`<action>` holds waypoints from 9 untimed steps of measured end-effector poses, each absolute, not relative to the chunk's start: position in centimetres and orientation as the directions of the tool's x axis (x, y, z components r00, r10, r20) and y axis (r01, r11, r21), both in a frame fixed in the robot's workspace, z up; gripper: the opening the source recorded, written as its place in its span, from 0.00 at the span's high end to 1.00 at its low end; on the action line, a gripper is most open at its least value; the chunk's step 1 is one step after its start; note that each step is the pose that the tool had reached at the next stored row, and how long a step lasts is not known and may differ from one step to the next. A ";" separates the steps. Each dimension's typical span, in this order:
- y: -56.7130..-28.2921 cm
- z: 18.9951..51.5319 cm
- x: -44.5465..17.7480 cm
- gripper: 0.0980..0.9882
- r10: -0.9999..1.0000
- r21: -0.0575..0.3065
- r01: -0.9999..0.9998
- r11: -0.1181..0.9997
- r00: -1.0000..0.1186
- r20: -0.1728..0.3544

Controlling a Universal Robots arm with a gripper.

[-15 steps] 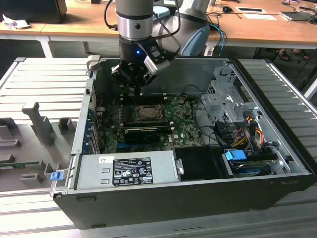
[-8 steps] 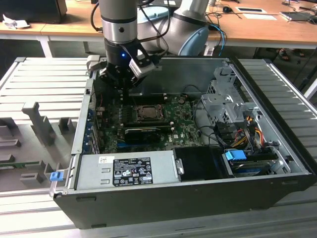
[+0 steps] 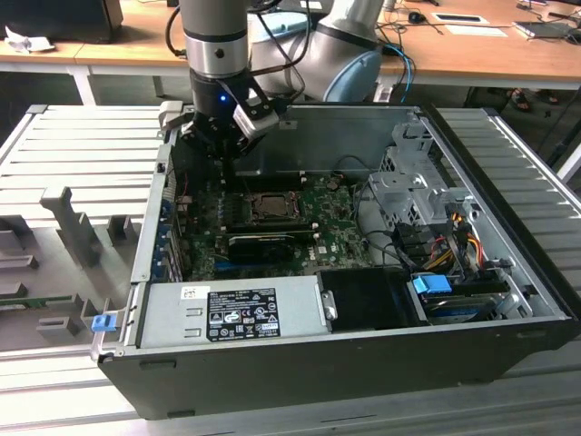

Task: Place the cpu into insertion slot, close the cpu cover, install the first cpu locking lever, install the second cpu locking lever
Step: 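Install the first cpu locking lever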

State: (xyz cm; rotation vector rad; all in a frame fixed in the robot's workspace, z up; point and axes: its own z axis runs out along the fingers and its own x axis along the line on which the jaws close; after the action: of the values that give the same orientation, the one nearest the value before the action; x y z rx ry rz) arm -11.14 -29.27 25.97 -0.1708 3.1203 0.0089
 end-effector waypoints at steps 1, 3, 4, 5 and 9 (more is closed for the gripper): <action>-28.7 25.9 -11.1 0.99 -0.109 0.005 -0.109 0.994 -0.994 -0.017; -28.2 25.8 -10.9 0.99 -0.109 0.004 -0.109 0.994 -0.994 -0.017; -28.1 25.8 -10.4 0.99 -0.109 0.004 -0.109 0.994 -0.994 -0.017; -28.1 25.8 -9.1 0.99 -0.109 0.004 -0.109 0.994 -0.994 -0.017; -28.1 25.7 -7.9 0.99 -0.107 0.003 -0.107 0.994 -0.994 -0.017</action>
State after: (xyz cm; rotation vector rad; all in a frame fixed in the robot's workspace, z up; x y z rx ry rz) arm -7.95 -28.08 25.72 -0.1679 3.1206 0.0060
